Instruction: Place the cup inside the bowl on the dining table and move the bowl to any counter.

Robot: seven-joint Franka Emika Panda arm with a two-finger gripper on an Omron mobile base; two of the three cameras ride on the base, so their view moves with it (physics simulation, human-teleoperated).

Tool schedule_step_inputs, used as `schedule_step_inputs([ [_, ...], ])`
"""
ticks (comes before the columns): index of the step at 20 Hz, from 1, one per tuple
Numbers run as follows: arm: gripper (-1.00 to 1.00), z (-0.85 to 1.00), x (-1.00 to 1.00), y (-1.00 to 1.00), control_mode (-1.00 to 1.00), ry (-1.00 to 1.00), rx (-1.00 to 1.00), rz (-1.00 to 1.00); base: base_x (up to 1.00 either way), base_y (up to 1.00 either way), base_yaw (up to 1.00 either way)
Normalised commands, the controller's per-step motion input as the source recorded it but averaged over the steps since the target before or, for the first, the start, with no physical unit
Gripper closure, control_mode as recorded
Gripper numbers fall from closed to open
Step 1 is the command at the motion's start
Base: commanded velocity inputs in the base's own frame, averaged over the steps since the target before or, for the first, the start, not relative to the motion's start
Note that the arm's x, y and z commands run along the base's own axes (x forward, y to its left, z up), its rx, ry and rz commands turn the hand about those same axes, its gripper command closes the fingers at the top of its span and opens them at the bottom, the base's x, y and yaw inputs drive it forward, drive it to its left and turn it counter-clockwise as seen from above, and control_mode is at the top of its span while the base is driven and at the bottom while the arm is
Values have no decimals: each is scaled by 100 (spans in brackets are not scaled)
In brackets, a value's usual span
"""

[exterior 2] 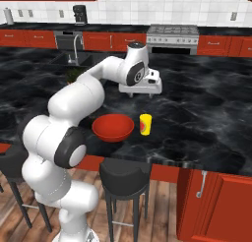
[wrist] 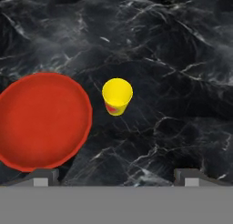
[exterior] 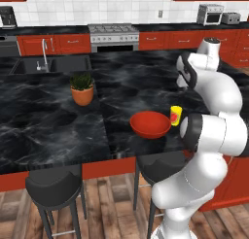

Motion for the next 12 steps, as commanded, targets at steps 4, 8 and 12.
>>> schedule_step_inputs([
  [4,-100,0,26,0,-100,0,0,0,0,0,0],
  [8,-100,0,26,0,-100,0,0,0,0,0,0],
  [12,-100,0,24,-3,-100,0,0,0,0,0,0],
])
